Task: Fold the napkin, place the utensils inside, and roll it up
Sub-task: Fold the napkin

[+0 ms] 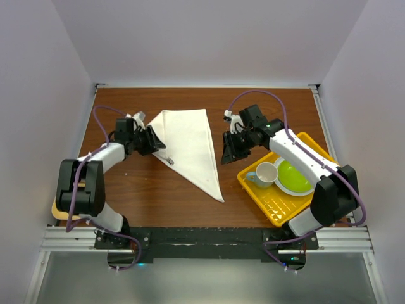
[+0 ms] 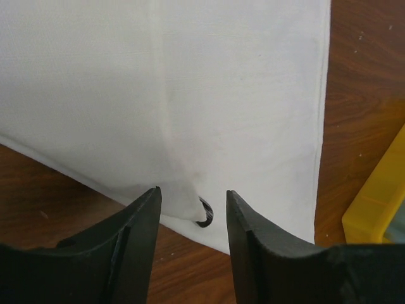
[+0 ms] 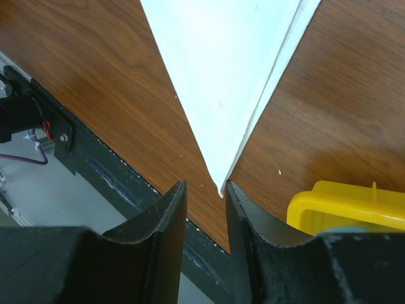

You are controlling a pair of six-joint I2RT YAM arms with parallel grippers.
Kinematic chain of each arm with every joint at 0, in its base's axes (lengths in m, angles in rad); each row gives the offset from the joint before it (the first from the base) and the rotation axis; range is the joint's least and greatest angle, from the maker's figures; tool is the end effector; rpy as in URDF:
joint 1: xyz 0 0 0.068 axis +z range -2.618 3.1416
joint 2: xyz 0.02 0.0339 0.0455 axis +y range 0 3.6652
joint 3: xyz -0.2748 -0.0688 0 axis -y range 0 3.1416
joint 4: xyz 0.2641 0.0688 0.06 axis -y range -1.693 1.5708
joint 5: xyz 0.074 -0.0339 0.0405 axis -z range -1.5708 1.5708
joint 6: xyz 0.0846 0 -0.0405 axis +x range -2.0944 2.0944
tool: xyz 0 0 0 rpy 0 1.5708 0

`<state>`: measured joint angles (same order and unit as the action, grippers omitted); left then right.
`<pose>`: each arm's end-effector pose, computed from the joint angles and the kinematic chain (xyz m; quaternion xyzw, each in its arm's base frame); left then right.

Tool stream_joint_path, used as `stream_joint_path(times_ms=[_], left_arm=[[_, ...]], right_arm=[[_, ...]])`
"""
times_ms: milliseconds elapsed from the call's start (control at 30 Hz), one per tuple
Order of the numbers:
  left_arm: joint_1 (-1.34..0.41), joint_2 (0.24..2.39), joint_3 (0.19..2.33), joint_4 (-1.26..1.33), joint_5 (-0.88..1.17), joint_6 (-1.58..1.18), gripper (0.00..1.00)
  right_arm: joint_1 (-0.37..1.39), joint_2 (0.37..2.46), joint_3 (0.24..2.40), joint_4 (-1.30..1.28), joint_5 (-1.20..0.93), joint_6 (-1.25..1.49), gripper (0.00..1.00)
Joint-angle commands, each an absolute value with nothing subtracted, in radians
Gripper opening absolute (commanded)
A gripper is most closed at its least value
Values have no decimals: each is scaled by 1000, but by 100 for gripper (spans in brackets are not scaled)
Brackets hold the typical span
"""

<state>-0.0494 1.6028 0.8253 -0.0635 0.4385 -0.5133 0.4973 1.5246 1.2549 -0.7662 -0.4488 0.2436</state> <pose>0.3573 -0.0536 0.1334 -0.1341 0.9052 -0.2919 0.2782 0.2940 0.2013 0.2462 -0.1773 0.9253 0.2933 0.1625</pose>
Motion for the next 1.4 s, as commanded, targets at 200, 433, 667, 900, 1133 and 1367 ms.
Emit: stream_joint_path(times_ms=[200, 433, 667, 900, 1133, 1367], left_arm=[[-54, 1472, 905, 17, 466, -591, 41], [-51, 1644, 942, 11, 480, -592, 13], [-51, 1637, 809, 77, 525, -618, 9], [-51, 1658, 732, 147, 552, -650, 9], [-43, 1600, 870, 192, 578, -692, 21], [46, 1803, 1005, 342, 598, -788, 16]], right_arm=[[497, 1546, 1302, -753, -492, 252, 35], [495, 1652, 1422, -773, -522, 256, 35], [497, 1701, 1463, -769, -532, 262, 35], [495, 1715, 1411, -729, -557, 287, 36], [499, 1873, 1508, -562, -629, 404, 38], [560, 2110, 1693, -230, -709, 704, 27]])
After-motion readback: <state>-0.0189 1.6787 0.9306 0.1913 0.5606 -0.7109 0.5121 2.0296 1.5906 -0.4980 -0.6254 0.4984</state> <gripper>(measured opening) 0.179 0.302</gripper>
